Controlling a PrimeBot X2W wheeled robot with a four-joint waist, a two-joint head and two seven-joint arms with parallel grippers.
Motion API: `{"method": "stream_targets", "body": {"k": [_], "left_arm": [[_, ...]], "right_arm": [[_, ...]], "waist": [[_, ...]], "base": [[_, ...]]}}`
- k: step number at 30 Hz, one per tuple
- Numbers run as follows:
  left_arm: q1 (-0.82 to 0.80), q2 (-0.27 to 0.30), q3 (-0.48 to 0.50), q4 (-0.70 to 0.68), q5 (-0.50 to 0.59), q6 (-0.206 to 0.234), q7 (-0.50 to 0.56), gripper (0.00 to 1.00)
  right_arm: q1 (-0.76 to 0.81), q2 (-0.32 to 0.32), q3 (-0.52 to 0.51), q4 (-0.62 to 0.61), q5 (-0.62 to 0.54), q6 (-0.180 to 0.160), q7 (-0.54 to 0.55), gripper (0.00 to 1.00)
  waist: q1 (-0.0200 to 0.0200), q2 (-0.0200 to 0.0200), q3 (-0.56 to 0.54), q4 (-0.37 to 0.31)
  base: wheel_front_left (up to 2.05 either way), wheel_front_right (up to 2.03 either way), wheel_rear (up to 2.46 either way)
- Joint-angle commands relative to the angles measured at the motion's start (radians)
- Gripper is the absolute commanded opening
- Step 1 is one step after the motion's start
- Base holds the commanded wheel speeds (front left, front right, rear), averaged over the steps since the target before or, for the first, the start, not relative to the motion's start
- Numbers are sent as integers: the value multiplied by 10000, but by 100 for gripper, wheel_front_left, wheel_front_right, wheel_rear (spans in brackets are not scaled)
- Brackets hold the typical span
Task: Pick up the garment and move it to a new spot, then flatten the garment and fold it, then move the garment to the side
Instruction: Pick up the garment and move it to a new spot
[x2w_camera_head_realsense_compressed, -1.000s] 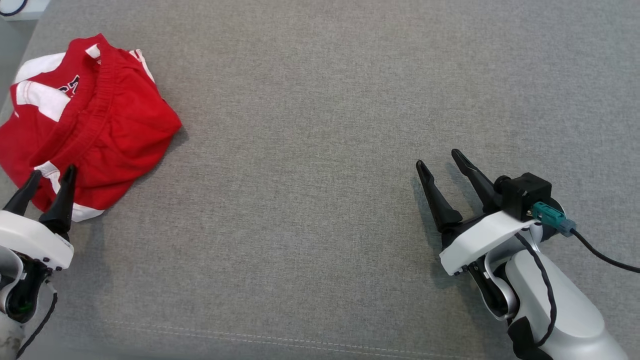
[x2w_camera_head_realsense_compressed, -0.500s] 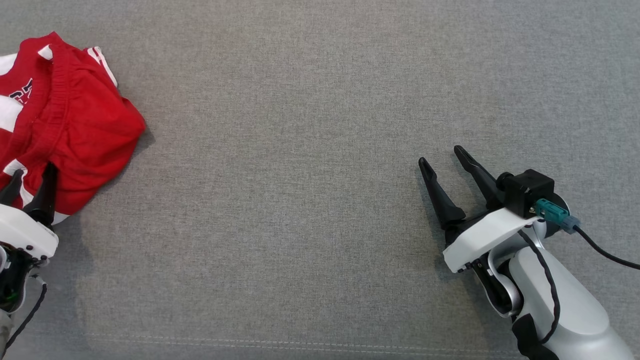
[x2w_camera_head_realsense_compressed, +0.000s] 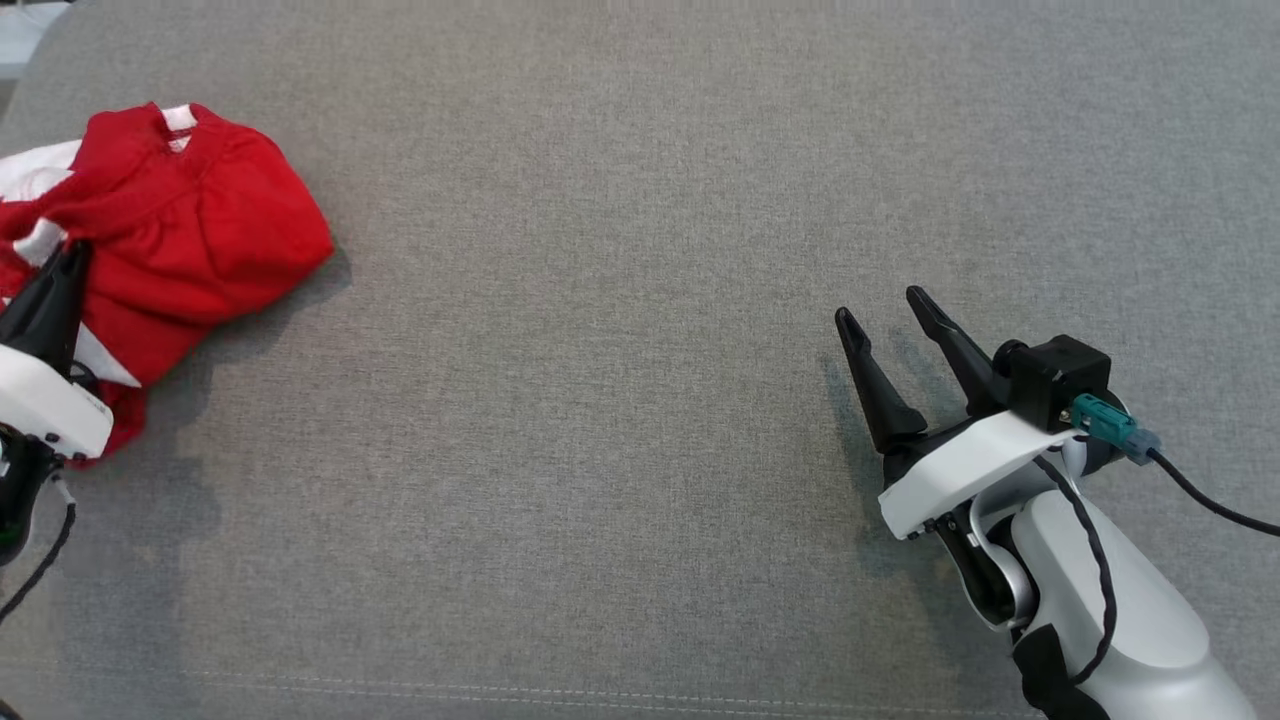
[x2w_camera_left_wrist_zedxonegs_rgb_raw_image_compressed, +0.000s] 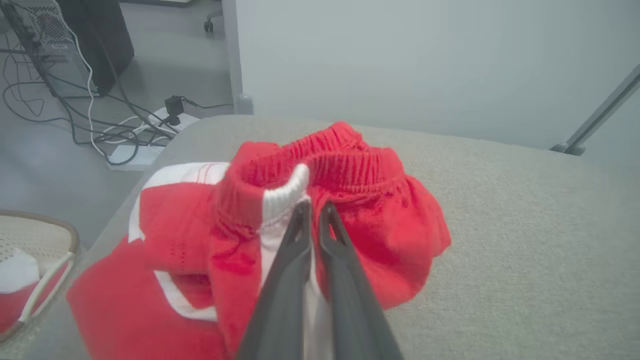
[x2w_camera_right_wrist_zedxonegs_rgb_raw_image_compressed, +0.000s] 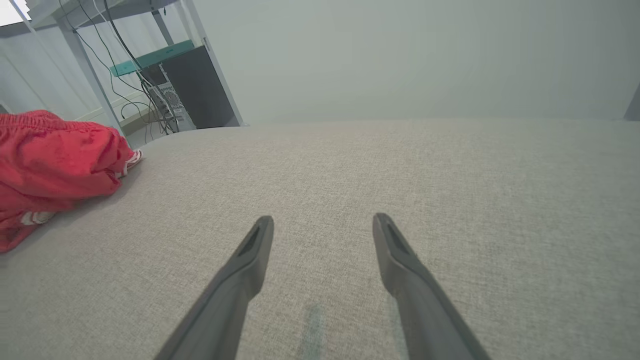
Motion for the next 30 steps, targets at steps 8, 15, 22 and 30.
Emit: {"method": "stream_targets", "body": {"k": [8, 15, 22, 30], "left_arm": [[-1522, 1270, -171, -1680, 923, 4, -294, 0], [-2398, 1044, -636, -2639, 1473, 4, -120, 0], [-2804, 22, -1045, -3179, 1347, 16, -153, 0], [-2336, -1215, -1117, -2765, 1032, 38, -562, 0]], "right_arm": [[320, 373, 52, -178, 214, 69, -134, 100], [643, 547, -108, -143, 329, 69, -134, 100], [951, 695, -328, -120, 401, 69, -134, 100], [1081, 709, -424, -134, 336, 69, -134, 100]], "waist": [[0, 0, -869, 180], [0, 0, -1597, -32], [0, 0, -2200, -770], [0, 0, -2389, -2027]], "base": [[0, 0, 0], [0, 0, 0], [0, 0, 0], [0, 0, 0]]}}
